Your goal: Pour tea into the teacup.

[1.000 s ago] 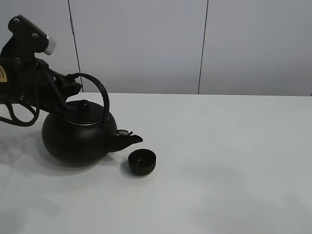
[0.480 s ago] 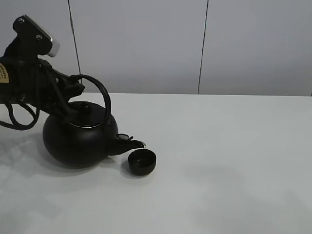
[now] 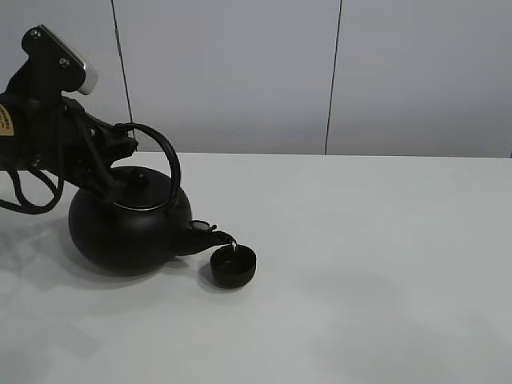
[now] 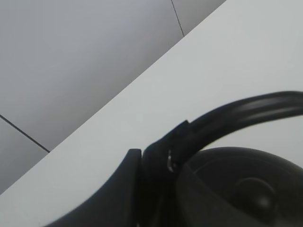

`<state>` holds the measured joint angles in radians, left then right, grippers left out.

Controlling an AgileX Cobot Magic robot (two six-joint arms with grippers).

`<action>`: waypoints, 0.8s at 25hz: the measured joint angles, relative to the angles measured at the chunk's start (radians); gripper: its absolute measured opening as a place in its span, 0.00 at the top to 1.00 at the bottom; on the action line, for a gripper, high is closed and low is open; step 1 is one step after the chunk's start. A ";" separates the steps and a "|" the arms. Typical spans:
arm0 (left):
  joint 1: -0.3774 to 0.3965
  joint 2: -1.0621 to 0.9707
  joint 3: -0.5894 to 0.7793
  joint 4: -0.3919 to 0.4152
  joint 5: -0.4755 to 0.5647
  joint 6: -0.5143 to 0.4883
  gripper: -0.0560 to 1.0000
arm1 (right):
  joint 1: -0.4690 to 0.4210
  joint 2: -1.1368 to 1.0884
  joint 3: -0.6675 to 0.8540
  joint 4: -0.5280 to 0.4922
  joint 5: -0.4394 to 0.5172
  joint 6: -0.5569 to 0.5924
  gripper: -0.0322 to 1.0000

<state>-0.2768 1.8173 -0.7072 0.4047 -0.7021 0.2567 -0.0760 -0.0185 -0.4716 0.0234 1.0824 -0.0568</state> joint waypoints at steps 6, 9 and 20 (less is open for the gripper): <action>0.000 0.000 0.000 0.000 0.000 0.001 0.85 | 0.000 0.000 0.000 0.000 0.000 0.000 0.42; 0.000 0.000 0.000 0.000 0.000 0.001 0.85 | 0.000 0.000 0.000 0.000 0.000 0.000 0.42; 0.000 0.000 -0.001 0.000 0.000 -0.083 0.85 | 0.000 0.000 0.000 0.000 0.000 0.000 0.42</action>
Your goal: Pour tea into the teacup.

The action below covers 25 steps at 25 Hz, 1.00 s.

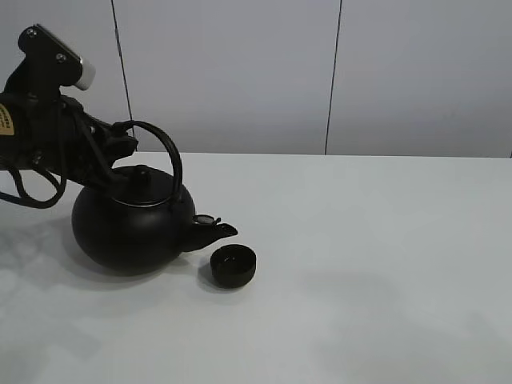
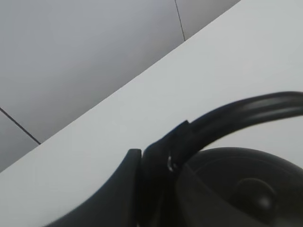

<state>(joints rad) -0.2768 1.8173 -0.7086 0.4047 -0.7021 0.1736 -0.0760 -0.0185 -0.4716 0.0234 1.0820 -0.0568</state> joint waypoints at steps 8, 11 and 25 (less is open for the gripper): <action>0.000 0.000 -0.001 0.001 -0.023 -0.154 0.85 | 0.000 0.000 0.000 0.000 0.000 0.000 0.42; 0.000 0.000 0.003 -0.003 -0.051 -0.184 0.85 | 0.000 0.000 0.000 0.000 0.000 0.000 0.42; 0.000 0.000 0.189 -0.189 -0.225 -0.100 0.85 | 0.000 0.000 0.000 0.000 0.001 0.000 0.42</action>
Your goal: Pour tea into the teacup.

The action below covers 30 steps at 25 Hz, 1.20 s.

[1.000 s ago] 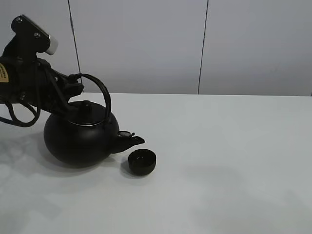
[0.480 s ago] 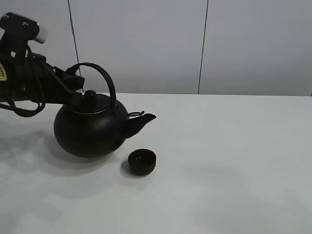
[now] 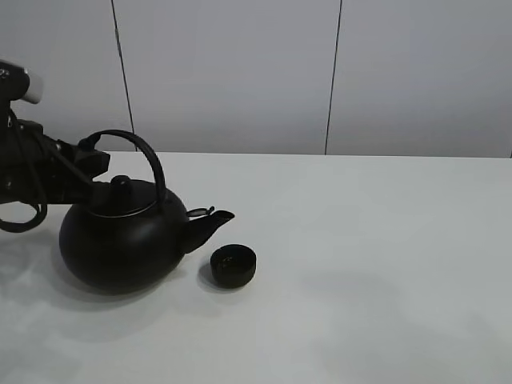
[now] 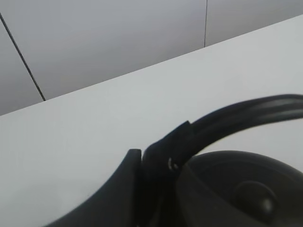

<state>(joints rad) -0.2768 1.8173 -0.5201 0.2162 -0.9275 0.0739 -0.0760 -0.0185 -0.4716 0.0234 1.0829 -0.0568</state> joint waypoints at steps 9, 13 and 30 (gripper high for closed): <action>0.000 0.000 0.028 -0.021 -0.017 0.005 0.85 | 0.000 0.000 0.000 0.000 -0.001 0.000 0.42; 0.000 0.000 0.030 -0.022 -0.018 0.007 0.85 | 0.000 0.000 0.000 0.000 -0.001 0.000 0.42; 0.000 -0.007 0.060 0.013 -0.077 -0.056 0.73 | 0.000 0.000 0.000 0.000 -0.001 0.000 0.42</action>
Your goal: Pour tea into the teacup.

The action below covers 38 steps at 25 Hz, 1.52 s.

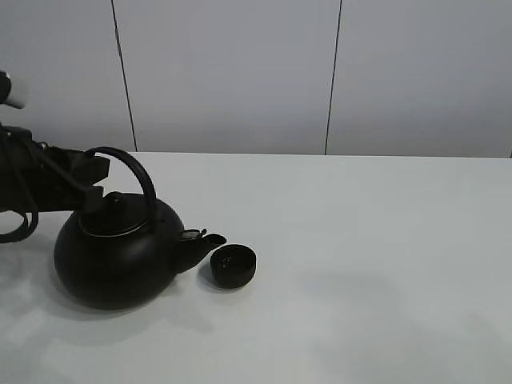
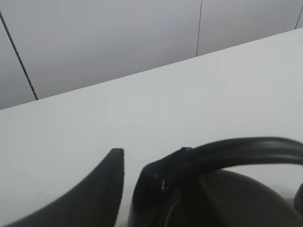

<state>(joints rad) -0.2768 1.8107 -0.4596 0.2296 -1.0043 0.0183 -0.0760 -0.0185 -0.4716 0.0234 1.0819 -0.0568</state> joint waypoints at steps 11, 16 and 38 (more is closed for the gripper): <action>0.000 -0.013 0.043 0.008 -0.077 -0.036 0.44 | 0.000 0.000 0.000 0.000 0.000 0.000 0.42; 0.000 -0.058 0.098 0.013 -0.093 -0.059 0.32 | 0.000 0.000 0.000 0.000 0.000 0.000 0.42; 0.001 -0.808 -0.316 0.243 1.150 -0.280 0.29 | 0.000 0.000 0.000 0.000 0.000 0.000 0.42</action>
<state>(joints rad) -0.2758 1.0031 -0.7761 0.4726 0.1457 -0.2619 -0.0760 -0.0185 -0.4716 0.0234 1.0821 -0.0568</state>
